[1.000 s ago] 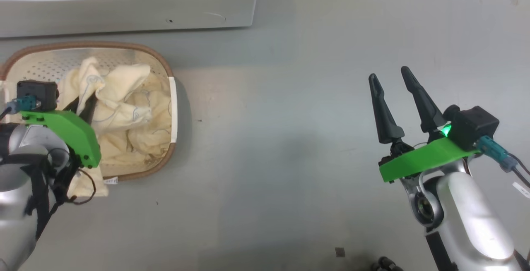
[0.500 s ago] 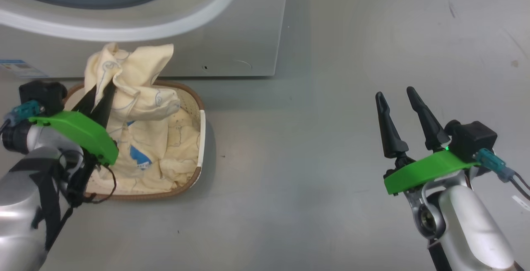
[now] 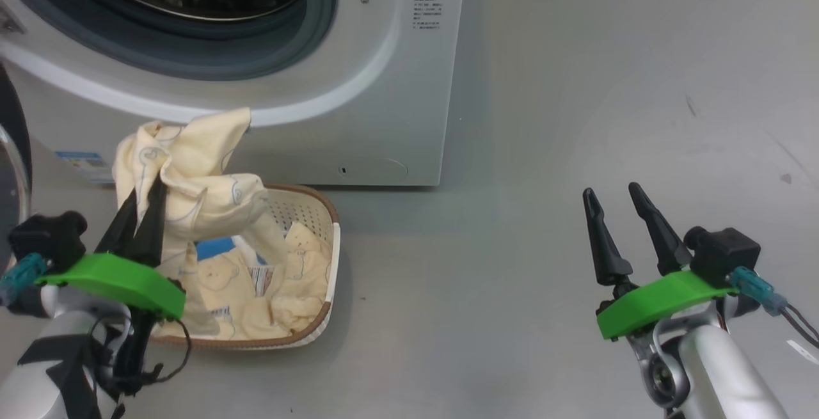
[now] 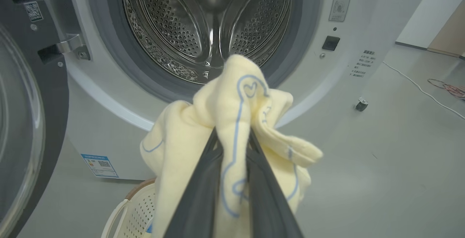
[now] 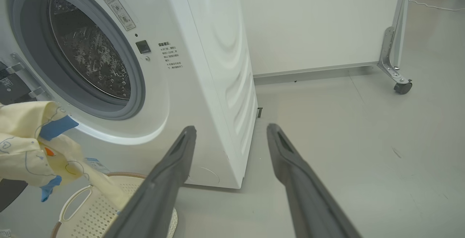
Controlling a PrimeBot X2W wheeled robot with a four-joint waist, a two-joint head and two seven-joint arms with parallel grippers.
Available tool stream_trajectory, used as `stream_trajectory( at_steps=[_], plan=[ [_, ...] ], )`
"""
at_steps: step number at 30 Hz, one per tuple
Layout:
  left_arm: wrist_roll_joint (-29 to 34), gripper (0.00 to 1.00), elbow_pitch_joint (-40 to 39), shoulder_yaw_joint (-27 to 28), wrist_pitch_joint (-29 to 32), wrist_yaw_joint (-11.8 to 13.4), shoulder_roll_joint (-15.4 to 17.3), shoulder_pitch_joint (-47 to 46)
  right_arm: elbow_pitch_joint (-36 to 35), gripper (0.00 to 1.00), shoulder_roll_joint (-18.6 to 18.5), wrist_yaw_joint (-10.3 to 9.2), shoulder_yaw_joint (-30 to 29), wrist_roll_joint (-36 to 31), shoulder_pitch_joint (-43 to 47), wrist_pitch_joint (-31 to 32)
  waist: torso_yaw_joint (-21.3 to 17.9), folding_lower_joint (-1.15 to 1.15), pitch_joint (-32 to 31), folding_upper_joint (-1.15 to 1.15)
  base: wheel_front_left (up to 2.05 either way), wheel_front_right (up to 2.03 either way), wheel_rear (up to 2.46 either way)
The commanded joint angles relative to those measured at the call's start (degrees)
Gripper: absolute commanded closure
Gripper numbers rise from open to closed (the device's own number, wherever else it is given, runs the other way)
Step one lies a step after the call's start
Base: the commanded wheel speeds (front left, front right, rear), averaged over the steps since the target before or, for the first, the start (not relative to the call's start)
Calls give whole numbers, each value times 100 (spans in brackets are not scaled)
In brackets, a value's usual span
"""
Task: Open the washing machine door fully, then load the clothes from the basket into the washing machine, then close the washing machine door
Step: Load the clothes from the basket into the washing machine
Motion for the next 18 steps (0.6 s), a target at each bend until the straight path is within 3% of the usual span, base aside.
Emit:
stream_trajectory(
  at_steps=[1, 18],
  plan=[
    [179, 100, -355, 541, -80, 5, 155, 71, -148, 0, -9, 2, 92, 56, 29, -38, 43, 1, -246, -1, 0, 0, 0],
    [906, 100, -1580, 1974, -81, -92, -507, 1848, -157, 0, -9, 2, 52, 107, 461, -38, 53, 1, -997, -1, 0, 0, 0]
  ],
)
